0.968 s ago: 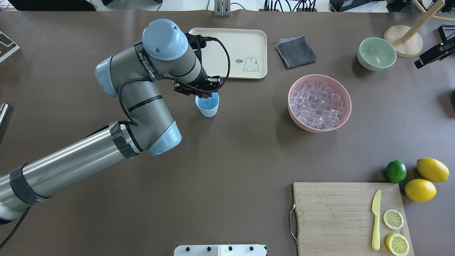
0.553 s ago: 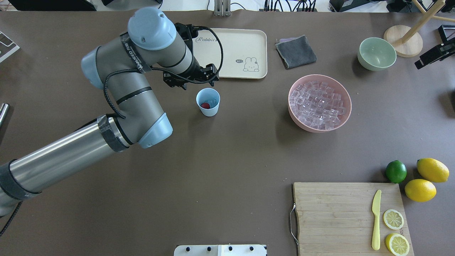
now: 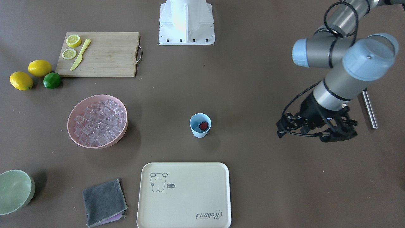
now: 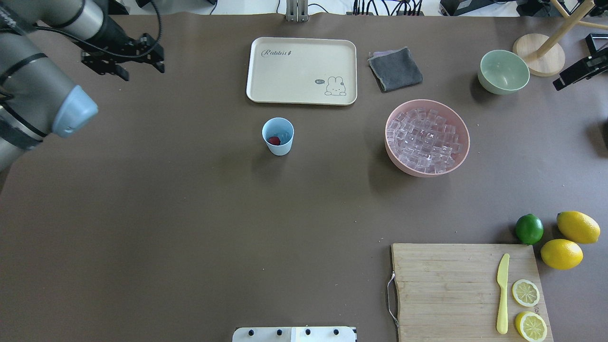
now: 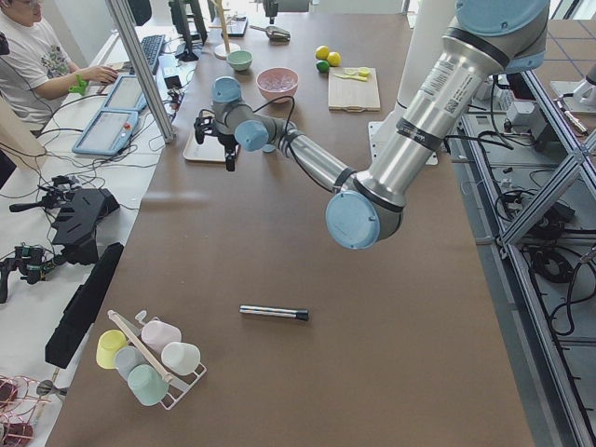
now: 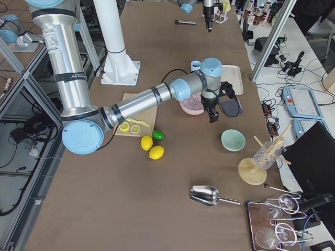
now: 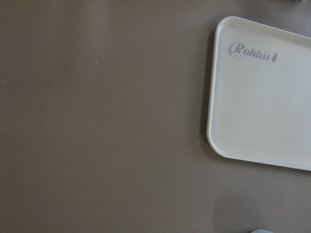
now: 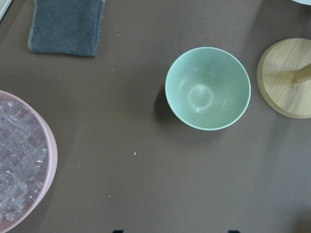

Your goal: Mash ice and strawberries in cup

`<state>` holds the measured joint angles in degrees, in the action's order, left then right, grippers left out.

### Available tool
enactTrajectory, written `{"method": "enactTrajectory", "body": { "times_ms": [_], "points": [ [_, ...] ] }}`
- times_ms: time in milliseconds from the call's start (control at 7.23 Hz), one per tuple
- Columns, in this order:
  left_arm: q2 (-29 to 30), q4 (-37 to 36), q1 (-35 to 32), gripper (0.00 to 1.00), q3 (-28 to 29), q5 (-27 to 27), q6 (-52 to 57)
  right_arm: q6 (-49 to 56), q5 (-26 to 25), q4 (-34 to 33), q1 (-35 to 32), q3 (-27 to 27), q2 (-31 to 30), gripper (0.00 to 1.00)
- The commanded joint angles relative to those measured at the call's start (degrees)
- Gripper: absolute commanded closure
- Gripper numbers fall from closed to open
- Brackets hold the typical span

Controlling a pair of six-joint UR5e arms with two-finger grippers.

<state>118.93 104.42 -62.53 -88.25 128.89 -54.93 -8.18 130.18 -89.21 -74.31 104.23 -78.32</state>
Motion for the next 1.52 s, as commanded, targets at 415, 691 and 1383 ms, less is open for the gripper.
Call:
{"method": "enactTrajectory", "body": {
  "times_ms": [415,691,1383],
  "points": [
    [-12.75,2.26,-13.92,0.1,13.71,3.91,25.92,0.8,-2.73,0.09,1.18,0.09,0.97,0.23],
    [-15.65,8.84,-13.93,0.1,17.58,3.65,25.49,0.88,-3.52,0.09,1.36,-0.08,0.97,0.2],
    [-15.84,9.74,-11.66,0.1,19.96,1.1,24.7,1.15,-4.14,0.18,2.24,0.27,1.5,0.12]
  ]
}}
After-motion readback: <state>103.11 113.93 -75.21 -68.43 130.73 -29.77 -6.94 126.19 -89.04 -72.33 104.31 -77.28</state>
